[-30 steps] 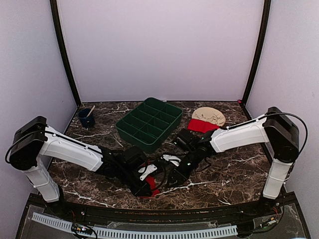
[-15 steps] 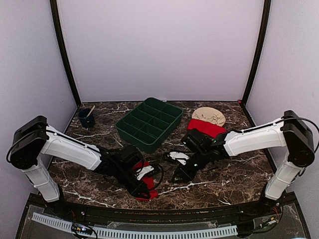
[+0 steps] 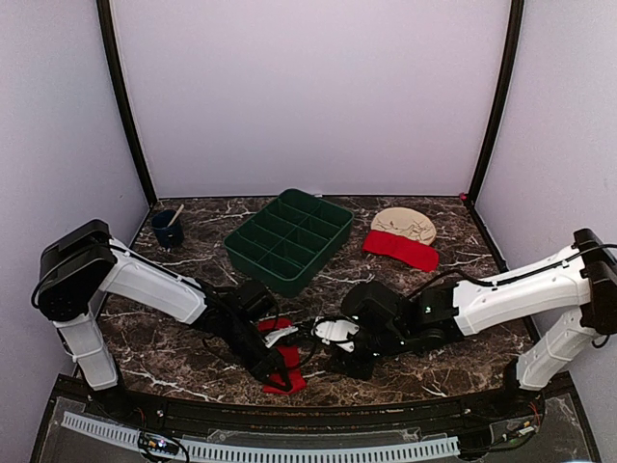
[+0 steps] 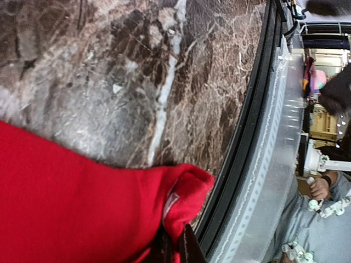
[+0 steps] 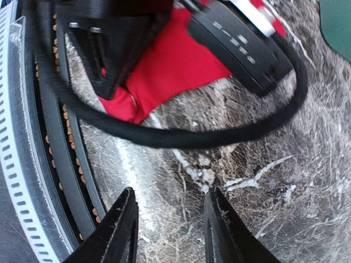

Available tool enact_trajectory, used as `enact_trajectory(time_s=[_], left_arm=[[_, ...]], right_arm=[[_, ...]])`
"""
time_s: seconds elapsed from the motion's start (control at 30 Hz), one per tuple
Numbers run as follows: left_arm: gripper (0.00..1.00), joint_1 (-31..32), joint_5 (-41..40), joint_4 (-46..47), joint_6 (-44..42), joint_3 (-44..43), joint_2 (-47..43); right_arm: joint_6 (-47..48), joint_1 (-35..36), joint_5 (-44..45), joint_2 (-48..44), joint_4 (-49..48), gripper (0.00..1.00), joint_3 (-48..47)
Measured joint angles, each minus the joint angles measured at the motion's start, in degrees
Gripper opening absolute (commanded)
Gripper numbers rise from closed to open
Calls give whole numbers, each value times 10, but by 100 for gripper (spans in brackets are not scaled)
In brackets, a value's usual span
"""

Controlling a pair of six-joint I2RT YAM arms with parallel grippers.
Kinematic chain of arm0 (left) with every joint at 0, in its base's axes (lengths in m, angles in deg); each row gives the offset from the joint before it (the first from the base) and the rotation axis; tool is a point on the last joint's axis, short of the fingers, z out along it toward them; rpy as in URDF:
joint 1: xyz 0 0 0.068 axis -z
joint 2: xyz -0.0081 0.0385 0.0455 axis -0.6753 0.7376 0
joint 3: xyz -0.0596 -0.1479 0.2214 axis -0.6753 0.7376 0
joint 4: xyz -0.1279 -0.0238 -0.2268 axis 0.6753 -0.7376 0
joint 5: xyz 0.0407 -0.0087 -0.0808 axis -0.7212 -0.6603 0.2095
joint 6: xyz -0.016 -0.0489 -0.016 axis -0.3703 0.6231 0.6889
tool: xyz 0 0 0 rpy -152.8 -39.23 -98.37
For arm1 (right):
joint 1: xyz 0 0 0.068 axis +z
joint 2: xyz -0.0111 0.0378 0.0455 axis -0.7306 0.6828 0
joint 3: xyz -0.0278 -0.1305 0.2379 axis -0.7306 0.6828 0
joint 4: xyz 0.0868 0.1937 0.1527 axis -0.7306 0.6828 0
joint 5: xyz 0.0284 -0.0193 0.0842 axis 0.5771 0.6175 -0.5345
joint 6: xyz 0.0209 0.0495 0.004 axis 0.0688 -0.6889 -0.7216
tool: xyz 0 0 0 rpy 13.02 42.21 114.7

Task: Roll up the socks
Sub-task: Roll the sock at the center of the board.

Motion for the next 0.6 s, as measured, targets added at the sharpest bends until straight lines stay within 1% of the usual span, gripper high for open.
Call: enact_trajectory(time_s=[0.3,0.47,0.6], left_arm=[[0,-14,58,2,-2,-5,28],[0,-27,87,2,-11,-9,45],[0,-33,107,-9,-22,-21,62]], right_arm=[[45,83,82,2,-24,35,1],[72,119,104,40,-26,34,-13],[90,129,112,71,-27,33,-30]])
